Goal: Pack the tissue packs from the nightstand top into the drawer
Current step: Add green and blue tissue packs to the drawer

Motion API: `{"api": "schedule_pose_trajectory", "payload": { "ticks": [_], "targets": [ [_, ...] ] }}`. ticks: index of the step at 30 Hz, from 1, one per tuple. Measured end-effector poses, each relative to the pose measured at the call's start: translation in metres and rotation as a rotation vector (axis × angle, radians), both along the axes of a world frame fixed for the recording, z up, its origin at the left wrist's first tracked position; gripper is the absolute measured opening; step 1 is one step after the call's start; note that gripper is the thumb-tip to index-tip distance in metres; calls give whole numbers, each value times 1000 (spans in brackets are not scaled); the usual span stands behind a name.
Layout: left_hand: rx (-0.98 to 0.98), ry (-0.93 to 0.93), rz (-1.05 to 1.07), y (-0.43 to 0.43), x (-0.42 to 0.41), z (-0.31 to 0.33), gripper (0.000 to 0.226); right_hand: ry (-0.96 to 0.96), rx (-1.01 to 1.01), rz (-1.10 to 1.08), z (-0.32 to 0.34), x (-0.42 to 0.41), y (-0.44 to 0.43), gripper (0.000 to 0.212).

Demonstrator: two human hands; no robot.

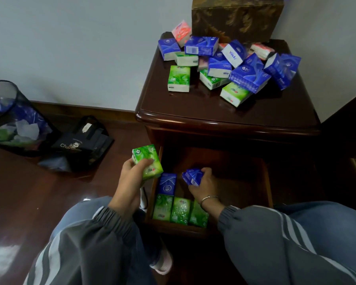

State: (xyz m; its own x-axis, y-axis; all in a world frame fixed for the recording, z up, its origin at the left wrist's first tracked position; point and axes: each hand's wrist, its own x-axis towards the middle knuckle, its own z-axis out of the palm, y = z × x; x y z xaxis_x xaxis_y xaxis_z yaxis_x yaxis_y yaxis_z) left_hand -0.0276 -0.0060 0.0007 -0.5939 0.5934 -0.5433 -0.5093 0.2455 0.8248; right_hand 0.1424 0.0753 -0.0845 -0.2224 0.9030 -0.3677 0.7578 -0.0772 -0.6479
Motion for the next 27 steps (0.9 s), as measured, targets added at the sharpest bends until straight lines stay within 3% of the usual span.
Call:
{"api": "schedule_pose_trajectory", "payload": {
  "ticks": [2,4,6,8,10,15,17,22,27],
  "targets": [
    [11,-24,1,1,-1,2,44,-51,5,-8,-8,-13,3,65],
    [18,-53,-19,4,-4,4,46,-98,-60,20,-17,-19,4,80],
    [26,-80,-39,6,-8,5,47,-34,-211,39,-25,-21,4,101],
    [22,-94,-46,8,-10,5,46,40,-326,12,-29,-20,7,106],
    [5,-98,-43,8,-12,4,47,15,-342,-11,-31,-18,16,94],
    [-106,-59,-69,5,-15,-4,48,-106,-301,28,-35,-12,32,36],
    [-134,-52,-79,4,-15,-6,49,-99,-297,41,-38,-13,29,26],
    [-138,-61,-98,2,-15,-5,50,-64,-307,53,-44,-25,16,26],
    [-144,-62,-110,2,-14,-4,51,-139,-426,95,-43,-27,21,51]
  ]
}}
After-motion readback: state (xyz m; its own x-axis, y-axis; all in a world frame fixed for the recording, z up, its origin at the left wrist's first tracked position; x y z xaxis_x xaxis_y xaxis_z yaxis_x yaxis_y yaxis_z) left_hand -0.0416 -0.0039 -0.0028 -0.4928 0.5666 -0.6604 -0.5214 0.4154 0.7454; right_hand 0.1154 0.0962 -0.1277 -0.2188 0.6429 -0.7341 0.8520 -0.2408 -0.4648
